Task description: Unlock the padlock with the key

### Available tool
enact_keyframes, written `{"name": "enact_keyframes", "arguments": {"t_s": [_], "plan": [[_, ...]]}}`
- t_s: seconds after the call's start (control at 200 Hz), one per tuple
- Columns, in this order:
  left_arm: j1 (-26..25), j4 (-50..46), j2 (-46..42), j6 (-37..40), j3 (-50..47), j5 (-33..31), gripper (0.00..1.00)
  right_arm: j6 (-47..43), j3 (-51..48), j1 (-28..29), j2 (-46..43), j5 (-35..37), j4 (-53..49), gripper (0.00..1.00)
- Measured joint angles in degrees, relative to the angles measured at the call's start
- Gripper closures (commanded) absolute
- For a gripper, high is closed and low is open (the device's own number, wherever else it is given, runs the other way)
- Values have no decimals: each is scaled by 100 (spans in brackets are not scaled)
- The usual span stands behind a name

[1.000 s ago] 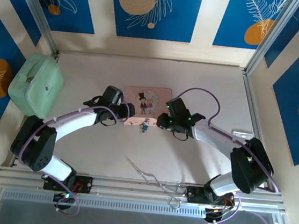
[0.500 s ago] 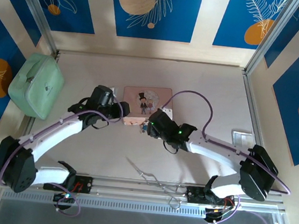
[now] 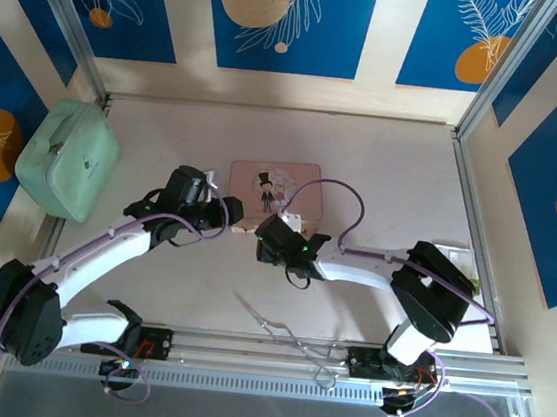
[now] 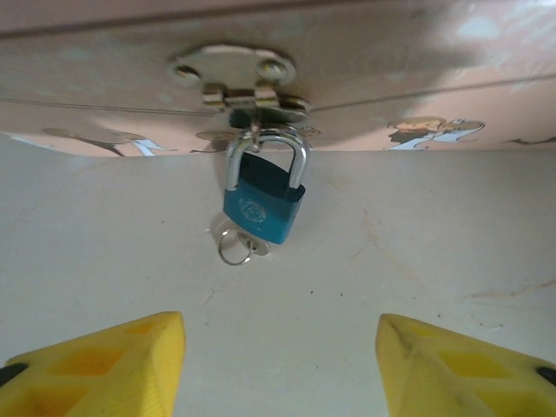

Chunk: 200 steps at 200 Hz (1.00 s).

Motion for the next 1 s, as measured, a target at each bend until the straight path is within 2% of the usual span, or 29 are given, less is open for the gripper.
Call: {"name": "enact_keyframes", "arguments": {"t_s": [0.355,0.775,1.0], "plan": [[0,306,63,-35,-120,138,40,168,317,-188,273,48,61,36],[72,254,35,-35,-160,127,43,791,1875,-170,1182,483,-1749,35],[201,155,90,-15,-153,127,43,929,2098,-166,1517,507,-2186,34]]}}
